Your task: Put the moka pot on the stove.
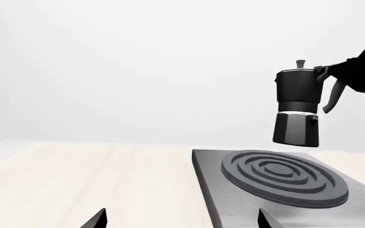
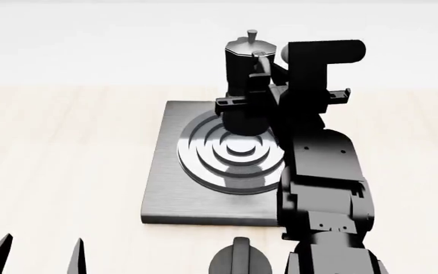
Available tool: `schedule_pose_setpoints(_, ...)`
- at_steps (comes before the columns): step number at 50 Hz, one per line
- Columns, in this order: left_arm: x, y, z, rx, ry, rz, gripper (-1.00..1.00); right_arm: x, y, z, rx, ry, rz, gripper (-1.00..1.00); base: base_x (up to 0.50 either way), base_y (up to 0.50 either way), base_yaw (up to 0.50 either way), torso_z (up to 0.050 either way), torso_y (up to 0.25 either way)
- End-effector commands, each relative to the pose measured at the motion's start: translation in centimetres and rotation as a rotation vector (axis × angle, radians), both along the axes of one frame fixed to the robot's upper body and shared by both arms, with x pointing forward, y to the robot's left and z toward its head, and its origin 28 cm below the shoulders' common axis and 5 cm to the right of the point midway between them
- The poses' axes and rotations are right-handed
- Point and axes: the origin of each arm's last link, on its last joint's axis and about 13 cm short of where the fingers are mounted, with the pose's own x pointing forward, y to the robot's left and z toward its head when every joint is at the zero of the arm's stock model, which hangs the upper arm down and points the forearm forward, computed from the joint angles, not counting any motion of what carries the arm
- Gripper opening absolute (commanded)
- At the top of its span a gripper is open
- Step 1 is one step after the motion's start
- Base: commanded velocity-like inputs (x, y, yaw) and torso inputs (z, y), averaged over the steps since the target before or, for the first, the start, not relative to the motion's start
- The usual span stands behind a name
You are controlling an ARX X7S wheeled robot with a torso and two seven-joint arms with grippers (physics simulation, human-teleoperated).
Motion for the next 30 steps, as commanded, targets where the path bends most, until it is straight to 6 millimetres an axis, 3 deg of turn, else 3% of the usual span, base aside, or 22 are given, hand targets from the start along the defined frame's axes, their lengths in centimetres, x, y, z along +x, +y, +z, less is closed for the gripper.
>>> schedule_pose_setpoints(1, -0.02, 0.00, 0.03, 0.000, -0.001, 0.000, 1.00, -0.06, -0.09, -0.23, 0.037, 0.005, -0.010, -1.00, 0.00, 0.00, 0.00, 0.000, 0.000)
schedule_pose_setpoints(30, -0.06, 0.04, 0.12, -0.001, -0.002, 0.001, 1.00, -0.10, 0.07, -0.40, 0.018, 0.015, -0.001, -1.00, 0.00, 0.00, 0.00, 0.000, 0.001)
